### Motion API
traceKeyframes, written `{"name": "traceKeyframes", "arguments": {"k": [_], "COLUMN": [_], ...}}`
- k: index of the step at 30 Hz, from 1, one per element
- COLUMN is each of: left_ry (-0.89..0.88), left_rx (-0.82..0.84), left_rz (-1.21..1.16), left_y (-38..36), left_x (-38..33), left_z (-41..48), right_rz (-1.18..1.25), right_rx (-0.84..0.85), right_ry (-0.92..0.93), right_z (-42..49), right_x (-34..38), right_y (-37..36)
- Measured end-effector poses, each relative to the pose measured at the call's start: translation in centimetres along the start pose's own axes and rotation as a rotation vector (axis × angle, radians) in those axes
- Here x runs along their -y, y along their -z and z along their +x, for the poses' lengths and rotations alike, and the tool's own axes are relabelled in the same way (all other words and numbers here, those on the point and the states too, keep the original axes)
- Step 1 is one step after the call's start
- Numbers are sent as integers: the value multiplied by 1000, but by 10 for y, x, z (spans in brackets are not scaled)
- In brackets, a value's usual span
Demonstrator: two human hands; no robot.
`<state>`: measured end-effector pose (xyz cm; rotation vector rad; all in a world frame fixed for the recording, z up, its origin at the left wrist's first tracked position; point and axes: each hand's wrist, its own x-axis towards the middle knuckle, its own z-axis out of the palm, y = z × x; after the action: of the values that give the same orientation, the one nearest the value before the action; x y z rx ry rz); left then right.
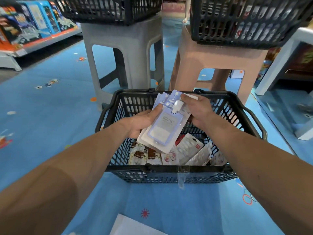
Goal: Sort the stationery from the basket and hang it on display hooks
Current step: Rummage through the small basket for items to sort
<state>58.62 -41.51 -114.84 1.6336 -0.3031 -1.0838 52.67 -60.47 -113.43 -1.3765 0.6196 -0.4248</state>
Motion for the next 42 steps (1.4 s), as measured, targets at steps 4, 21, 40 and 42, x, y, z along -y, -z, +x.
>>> {"name": "traceKeyframes", "arguments": {"k": [4,21,40,42], "left_ry": [14,85,21,-28], "left_rx": [38,-165,-339,-364], "left_rz": [-29,216,302,318], "left_y": [-5,22,27,27], "left_x": [2,45,52,50], "left_z": [5,51,54,51], "right_rz": [-97,-1407,-852,-696], "right_rx": [-60,322,278,237], "right_ry": [26,-188,-217,-219], "right_z": [7,42,27,23], "right_x": [-7,-79,-51,-39], "right_y": [-1,51,46,42]}}
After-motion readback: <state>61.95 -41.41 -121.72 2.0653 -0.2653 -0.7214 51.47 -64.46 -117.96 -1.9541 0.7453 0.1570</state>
